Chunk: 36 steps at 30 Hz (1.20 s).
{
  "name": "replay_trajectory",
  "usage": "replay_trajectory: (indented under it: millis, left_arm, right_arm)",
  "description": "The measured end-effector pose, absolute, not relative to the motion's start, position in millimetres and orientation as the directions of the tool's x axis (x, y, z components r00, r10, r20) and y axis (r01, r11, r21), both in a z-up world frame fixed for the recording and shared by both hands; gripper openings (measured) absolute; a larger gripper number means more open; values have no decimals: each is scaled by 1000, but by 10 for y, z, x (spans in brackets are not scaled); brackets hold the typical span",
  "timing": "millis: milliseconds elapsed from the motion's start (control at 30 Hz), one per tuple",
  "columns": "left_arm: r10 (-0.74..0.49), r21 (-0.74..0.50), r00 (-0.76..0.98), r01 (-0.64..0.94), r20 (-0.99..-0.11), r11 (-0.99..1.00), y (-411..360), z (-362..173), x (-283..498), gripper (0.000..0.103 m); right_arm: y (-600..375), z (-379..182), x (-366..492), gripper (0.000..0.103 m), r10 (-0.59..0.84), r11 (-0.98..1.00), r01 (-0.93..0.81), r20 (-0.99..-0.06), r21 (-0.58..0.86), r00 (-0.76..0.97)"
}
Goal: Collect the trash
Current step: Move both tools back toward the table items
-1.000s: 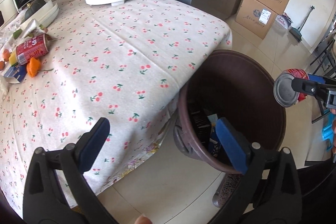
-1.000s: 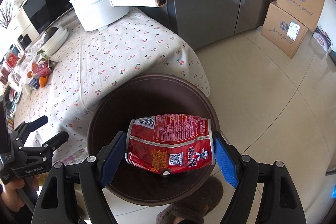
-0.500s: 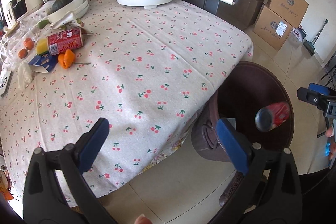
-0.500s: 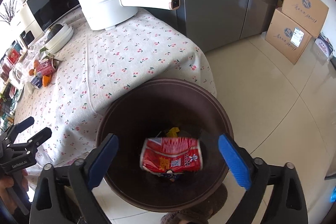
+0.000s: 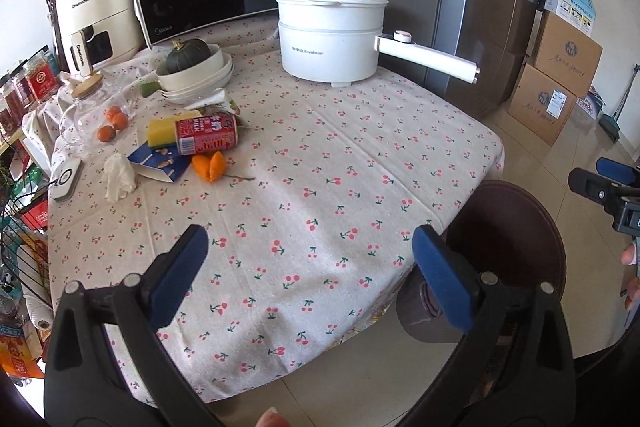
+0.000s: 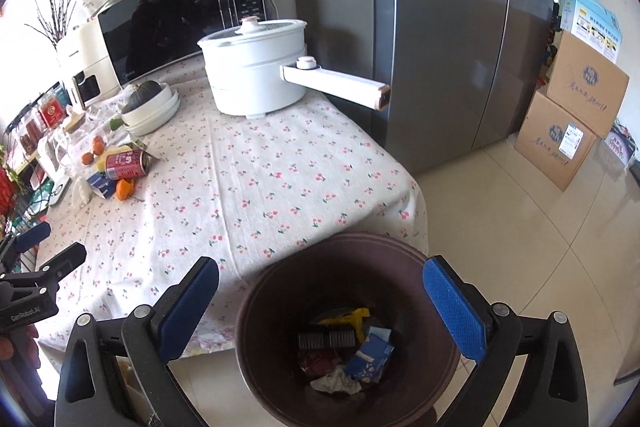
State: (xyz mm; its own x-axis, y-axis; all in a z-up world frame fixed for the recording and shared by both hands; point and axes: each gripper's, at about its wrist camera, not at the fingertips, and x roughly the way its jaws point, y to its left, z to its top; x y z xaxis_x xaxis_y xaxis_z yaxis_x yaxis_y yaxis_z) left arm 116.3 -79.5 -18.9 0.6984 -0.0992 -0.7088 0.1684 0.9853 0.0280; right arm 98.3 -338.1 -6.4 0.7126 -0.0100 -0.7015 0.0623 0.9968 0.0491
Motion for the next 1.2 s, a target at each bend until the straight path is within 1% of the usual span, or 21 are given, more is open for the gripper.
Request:
replay_trajectory:
  millis: [233, 500, 700, 1000, 1200]
  left_arm:
    - [-54, 9, 746, 80, -664, 997, -466, -35, 1136, 101]
    - [26, 1, 777, -33, -629, 999, -84, 63, 1081, 102]
    - [89, 11, 754, -107, -651, 994, 204, 14, 1086, 102]
    - [155, 66, 737, -149, -657, 987, 575, -56, 1067, 102]
    - [158, 63, 724, -157, -671, 986, 805, -166, 1142, 102]
  right_arm:
    - [-3105, 132, 1070, 103, 9, 999, 27, -643, 46, 766]
    - [-2729, 217, 1232, 103, 63, 997, -30, -624, 65, 779]
    - [-2415, 225, 1328, 103, 89, 996, -73, -623, 52, 777]
    - [-2007, 178, 1498, 103, 126, 991, -120, -634, 53, 763]
    - [-1753, 90, 1605, 103, 132, 989, -140, -650, 40, 748]
